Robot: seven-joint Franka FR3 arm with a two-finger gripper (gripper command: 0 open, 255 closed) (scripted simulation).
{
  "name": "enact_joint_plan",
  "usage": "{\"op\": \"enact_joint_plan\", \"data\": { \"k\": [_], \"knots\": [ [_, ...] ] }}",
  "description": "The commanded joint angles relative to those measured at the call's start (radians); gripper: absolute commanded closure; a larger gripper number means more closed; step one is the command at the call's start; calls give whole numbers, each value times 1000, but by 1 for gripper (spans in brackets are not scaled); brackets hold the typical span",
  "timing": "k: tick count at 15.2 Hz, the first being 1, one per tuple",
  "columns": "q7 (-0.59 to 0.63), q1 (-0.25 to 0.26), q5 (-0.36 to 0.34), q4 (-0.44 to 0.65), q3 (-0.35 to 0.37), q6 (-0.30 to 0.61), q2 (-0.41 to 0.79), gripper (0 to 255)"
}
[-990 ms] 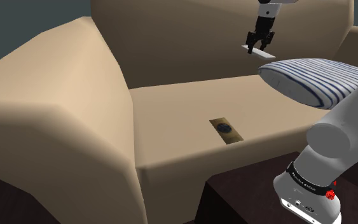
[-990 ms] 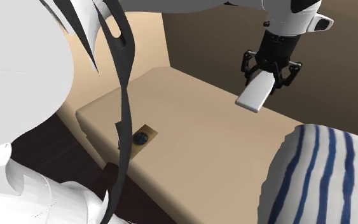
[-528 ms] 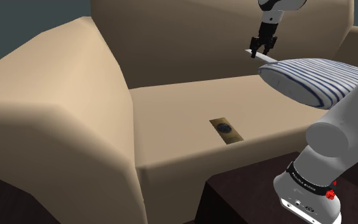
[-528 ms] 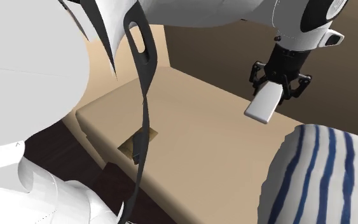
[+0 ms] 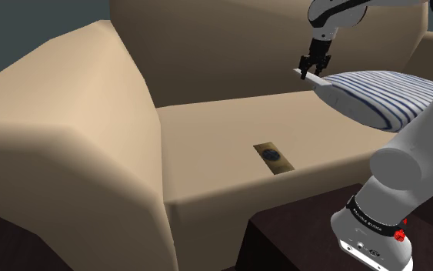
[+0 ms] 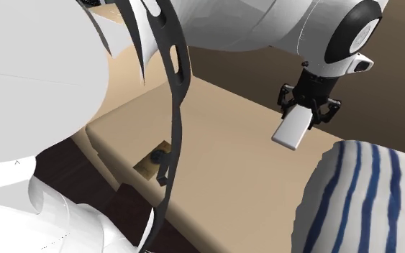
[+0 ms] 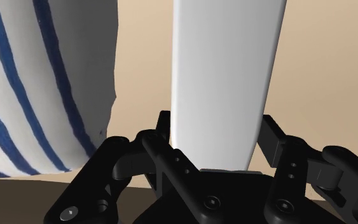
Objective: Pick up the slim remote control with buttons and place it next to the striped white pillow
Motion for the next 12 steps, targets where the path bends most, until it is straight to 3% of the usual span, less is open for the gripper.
{"op": "enact_joint_plan", "data": {
  "k": [1, 12],
  "knots": [
    [-1, 0, 2, -18, 0, 27, 8, 255],
    [-6, -3, 12, -118, -2, 169, 52, 255]
  ]
}}
